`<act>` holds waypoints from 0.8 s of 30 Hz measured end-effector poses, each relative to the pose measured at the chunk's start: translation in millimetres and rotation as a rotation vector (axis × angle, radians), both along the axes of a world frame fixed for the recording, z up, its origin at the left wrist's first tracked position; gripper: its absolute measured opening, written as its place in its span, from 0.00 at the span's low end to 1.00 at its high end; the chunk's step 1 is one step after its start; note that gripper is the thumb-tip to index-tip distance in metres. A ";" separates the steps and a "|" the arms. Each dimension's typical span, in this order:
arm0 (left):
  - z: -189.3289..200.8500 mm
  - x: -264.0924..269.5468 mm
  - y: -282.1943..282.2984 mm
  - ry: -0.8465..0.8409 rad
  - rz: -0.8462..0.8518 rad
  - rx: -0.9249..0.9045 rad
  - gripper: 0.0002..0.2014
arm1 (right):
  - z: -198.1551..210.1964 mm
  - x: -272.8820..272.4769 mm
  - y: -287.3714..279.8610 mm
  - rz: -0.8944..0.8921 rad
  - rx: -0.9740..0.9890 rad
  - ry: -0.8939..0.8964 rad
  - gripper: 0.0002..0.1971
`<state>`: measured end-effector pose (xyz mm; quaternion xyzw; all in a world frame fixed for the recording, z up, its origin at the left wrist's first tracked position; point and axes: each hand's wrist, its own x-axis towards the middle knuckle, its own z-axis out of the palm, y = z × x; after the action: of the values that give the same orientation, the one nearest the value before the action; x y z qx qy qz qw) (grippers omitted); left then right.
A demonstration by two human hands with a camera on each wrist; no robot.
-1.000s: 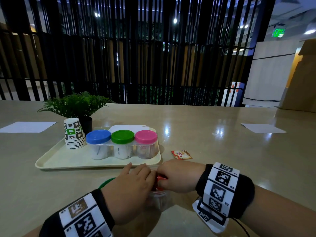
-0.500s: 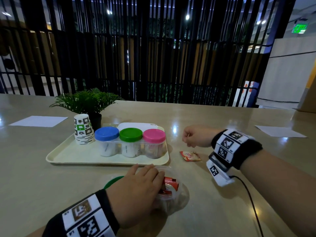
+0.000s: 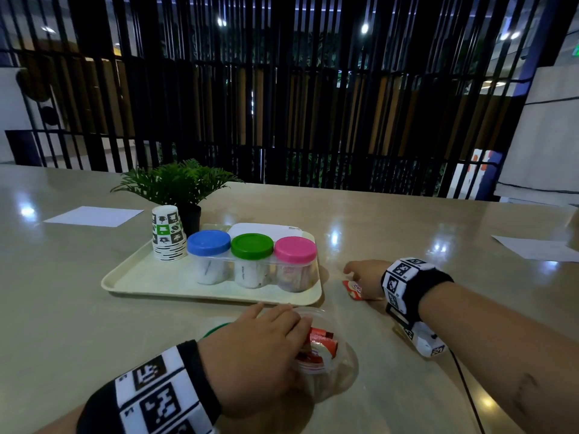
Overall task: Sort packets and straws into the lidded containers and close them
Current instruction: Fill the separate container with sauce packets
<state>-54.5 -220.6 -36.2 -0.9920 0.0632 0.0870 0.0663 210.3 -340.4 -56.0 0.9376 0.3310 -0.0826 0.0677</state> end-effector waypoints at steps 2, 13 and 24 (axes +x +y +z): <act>1.8 -1.1 -0.2 0.007 0.000 0.000 0.33 | -0.7 1.2 -2.1 -0.011 -0.021 0.012 0.29; 9.5 -0.4 -0.7 0.020 0.029 -0.041 0.29 | 12.6 -21.2 -16.3 -0.015 -0.088 0.070 0.19; 11.6 0.3 -2.1 0.039 0.030 -0.033 0.27 | 91.8 -99.6 -31.6 0.101 0.704 0.105 0.08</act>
<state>-54.3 -222.6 -24.6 -0.9919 0.0510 0.1063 0.0472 110.7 -371.9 35.8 0.8802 0.3883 -0.0080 -0.2726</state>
